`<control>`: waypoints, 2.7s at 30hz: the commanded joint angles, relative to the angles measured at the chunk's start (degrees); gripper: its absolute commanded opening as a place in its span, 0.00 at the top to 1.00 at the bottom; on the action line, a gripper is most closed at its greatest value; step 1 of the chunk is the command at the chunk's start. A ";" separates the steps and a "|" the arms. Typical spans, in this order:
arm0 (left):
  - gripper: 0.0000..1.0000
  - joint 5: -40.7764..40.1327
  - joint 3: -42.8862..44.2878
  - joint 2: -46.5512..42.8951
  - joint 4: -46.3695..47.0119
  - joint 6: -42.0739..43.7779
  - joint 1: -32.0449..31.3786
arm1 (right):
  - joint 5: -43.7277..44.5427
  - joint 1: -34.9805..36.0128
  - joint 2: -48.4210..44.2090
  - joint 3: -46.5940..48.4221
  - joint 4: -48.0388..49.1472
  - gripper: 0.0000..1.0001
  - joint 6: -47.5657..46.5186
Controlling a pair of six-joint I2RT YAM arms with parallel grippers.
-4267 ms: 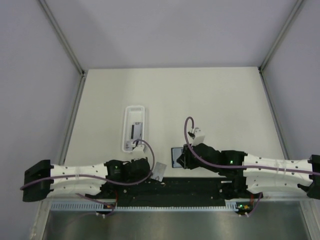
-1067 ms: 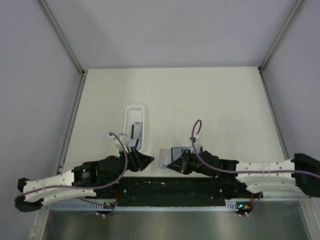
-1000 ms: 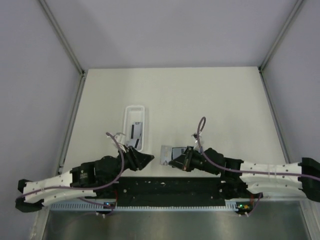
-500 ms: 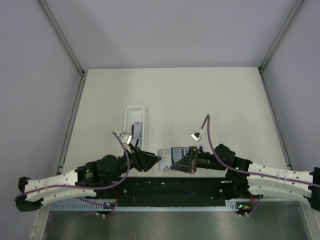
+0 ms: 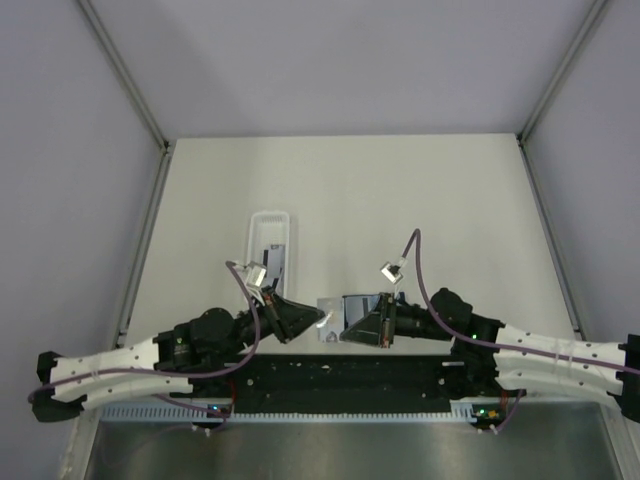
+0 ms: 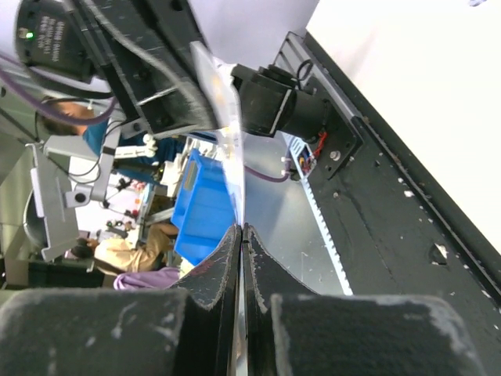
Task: Put the credit cards into the card holder
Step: Pick up the credit card at the corner of the board.
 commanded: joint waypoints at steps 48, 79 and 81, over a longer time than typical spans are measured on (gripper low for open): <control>0.60 1.82 -1.09 4.26 9.39 -2.69 0.14 | 8.86 -0.96 -3.41 1.85 -1.55 1.00 -2.92; 0.35 6.64 -1.70 9.44 17.29 2.23 0.14 | -19.95 -18.19 -6.76 9.86 -20.41 1.00 -8.65; 0.36 7.08 -1.79 9.88 18.17 2.23 0.14 | -20.31 -18.19 -6.40 8.71 -17.93 1.00 -6.98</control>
